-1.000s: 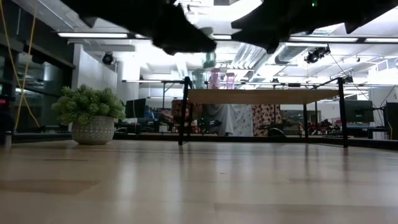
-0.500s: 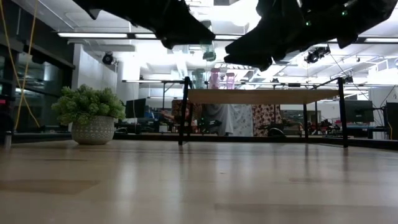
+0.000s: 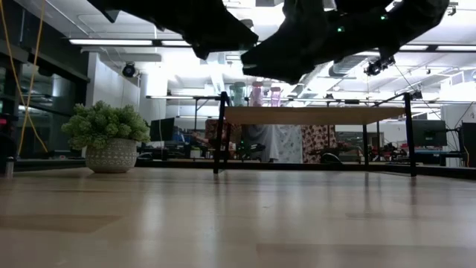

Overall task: Pick and place medicine bottles onto shelf by color
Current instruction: Put the transparent blue medicine bottle on the shelf

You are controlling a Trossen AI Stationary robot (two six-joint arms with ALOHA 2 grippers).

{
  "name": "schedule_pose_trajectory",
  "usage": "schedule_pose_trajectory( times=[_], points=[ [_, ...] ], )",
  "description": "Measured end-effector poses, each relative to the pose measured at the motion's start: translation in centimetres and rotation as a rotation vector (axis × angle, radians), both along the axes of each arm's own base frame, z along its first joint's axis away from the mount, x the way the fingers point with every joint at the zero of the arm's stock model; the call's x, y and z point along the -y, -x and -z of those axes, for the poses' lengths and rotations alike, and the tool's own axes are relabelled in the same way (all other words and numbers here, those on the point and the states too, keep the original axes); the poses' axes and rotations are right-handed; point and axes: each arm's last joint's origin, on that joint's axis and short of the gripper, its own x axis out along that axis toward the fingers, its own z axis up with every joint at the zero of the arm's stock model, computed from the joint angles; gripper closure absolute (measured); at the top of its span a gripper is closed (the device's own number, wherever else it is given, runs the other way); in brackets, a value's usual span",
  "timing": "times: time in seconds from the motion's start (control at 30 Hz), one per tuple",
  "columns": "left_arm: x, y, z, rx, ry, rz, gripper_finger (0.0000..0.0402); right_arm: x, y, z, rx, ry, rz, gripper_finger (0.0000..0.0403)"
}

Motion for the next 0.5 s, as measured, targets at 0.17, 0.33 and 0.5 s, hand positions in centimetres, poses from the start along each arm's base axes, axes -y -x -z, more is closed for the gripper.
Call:
schedule_pose_trajectory(
  times=[0.17,0.33,0.5],
  points=[
    [0.0,0.0,0.0,-0.002,0.006,0.009,0.03,-0.2,-1.6,0.2,-0.011,0.019,-0.009,0.0203],
    [0.0,0.1,0.2,-0.022,0.019,0.004,0.03,-0.3,-2.0,-0.5,0.0,0.028,-0.013,0.0203],
    [0.0,0.2,0.3,-0.035,0.019,0.004,0.03,-0.6,-1.9,-0.7,0.004,0.043,-0.025,0.0203]
  ],
)
